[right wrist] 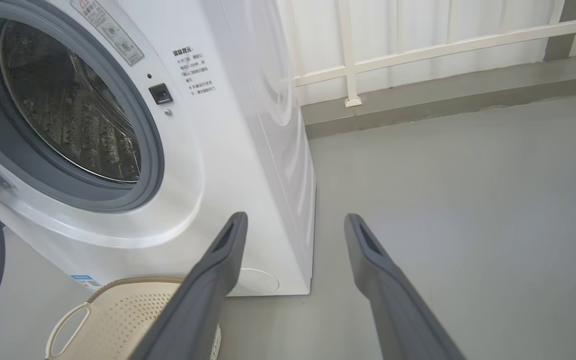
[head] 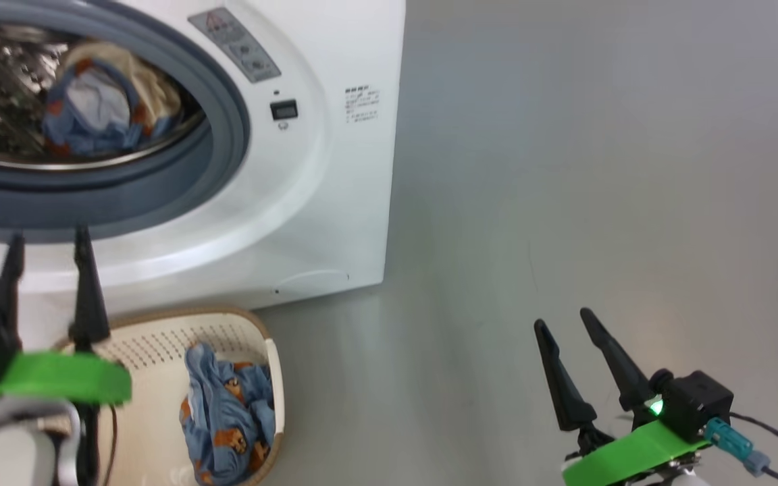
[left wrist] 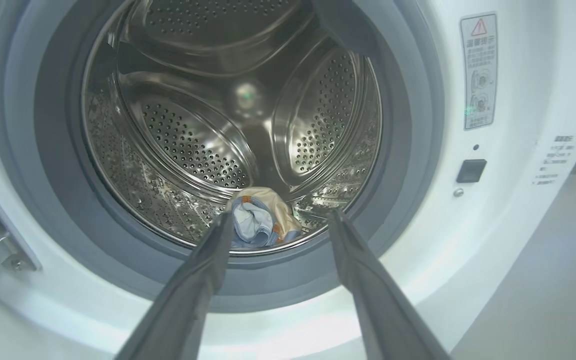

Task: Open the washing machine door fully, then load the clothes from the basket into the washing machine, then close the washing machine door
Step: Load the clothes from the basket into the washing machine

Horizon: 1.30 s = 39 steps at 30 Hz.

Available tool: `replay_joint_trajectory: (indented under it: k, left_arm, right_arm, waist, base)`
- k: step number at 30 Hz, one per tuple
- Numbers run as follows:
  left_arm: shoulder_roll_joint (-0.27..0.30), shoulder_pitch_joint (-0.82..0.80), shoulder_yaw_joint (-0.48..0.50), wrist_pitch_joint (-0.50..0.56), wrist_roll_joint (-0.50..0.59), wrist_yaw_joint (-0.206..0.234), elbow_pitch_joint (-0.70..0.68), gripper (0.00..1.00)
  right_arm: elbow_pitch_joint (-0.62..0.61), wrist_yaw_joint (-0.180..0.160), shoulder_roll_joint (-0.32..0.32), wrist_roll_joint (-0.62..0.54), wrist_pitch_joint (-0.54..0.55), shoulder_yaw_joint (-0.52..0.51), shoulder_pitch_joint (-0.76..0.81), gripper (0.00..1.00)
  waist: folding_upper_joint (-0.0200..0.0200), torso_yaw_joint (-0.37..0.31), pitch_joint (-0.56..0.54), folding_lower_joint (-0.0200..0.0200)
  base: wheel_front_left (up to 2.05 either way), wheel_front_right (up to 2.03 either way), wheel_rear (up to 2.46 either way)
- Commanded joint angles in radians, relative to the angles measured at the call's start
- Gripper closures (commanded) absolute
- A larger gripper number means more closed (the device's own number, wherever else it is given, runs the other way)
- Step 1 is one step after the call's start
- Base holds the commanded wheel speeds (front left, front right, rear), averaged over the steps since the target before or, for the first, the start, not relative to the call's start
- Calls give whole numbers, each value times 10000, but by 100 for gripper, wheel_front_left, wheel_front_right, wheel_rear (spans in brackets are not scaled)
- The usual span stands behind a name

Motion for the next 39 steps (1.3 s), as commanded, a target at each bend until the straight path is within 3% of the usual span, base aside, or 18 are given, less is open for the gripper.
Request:
replay_joint_trajectory:
  k: [1,17,39]
  left_arm:
    - [278,336,340,-12,4,123,-480,0]
    - [-171,3336,919,-461,-26,905,-1885,0]
    - [-945,4858,1428,-596,462,730,-2043,0]
  right_arm:
    - [-221,14,11,-22,-48,244,170,0]
    - [-397,14,11,-218,-48,126,547,0]
    - [-550,14,11,-377,-48,-65,726,0]
  waist:
    - [0,-140,-533,1]
    - [0,-241,-978,1]
    - [0,-111,-1077,1]
  base:
    - [0,0,0]
    - [0,0,0]
    - [0,0,0]
